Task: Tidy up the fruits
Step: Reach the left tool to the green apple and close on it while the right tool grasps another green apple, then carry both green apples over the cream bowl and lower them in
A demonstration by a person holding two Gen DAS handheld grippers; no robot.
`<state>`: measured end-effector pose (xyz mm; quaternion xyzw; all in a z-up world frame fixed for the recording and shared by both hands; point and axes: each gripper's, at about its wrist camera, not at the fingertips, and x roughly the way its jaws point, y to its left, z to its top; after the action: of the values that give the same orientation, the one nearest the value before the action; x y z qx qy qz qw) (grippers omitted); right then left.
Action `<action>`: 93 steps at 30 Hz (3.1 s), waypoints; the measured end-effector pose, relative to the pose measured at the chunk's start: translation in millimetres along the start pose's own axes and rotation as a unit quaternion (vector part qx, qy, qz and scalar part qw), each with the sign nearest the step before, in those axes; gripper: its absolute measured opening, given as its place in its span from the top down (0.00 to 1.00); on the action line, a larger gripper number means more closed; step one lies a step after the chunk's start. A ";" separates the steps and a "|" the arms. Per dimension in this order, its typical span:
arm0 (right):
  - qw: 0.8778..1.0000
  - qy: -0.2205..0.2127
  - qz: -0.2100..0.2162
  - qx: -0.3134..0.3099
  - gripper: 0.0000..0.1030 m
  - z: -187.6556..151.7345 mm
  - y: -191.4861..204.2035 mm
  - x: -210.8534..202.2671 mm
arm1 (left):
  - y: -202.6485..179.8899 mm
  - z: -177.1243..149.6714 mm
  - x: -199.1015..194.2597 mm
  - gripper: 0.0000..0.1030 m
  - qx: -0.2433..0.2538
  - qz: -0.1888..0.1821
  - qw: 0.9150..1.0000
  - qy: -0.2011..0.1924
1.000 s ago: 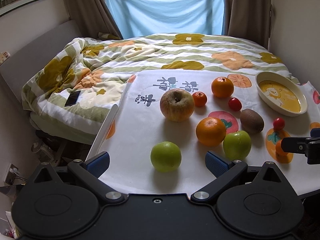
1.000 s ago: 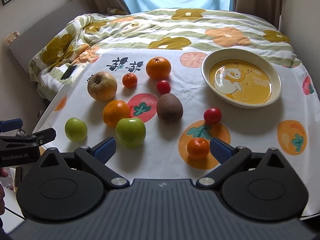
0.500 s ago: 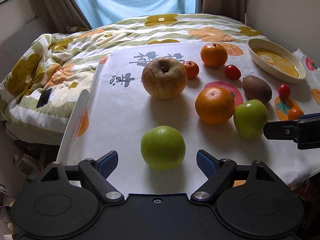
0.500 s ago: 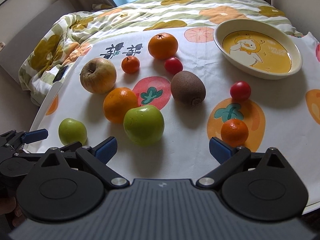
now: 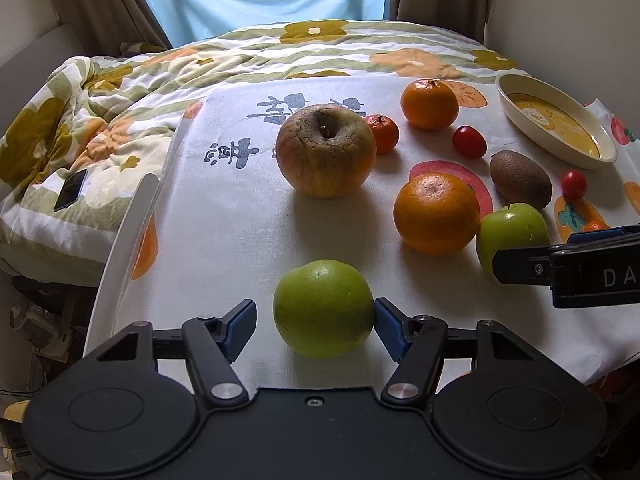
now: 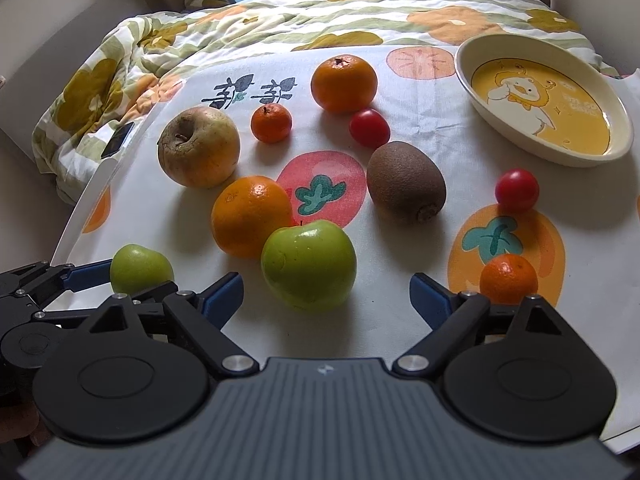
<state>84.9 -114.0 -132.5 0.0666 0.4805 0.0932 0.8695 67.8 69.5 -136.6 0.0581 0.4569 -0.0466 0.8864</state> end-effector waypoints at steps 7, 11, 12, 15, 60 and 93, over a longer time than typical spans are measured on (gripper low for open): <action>1.000 0.007 -0.003 -0.002 0.06 4.1 2.0 5.0 | -2.0 1.9 0.6 0.44 0.012 -0.010 1.000 0.003; 1.000 0.008 -0.004 -0.007 0.10 5.4 4.7 7.5 | 1.5 0.6 -0.3 0.44 0.013 -0.016 1.000 0.003; 1.000 0.009 -0.003 -0.008 0.13 5.5 5.2 8.2 | 2.0 0.3 -0.7 0.44 0.014 -0.016 1.000 0.004; 1.000 0.012 0.000 -0.010 0.20 6.9 7.7 10.5 | 4.5 -0.1 -1.4 0.44 0.013 -0.017 1.000 0.005; 0.989 -0.097 -0.085 0.069 0.32 51.4 -148.0 -125.3 | -89.0 103.9 -75.8 0.44 0.037 -0.061 0.991 -0.110; 0.997 -0.056 -0.047 0.040 0.32 164.8 -307.8 -23.7 | -258.0 224.5 109.3 0.44 0.095 -0.053 0.993 -0.048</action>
<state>242.5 -423.4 -88.9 0.0835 0.4372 0.0292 0.8950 276.7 -221.5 -112.1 0.1155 0.4101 -0.1394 0.8939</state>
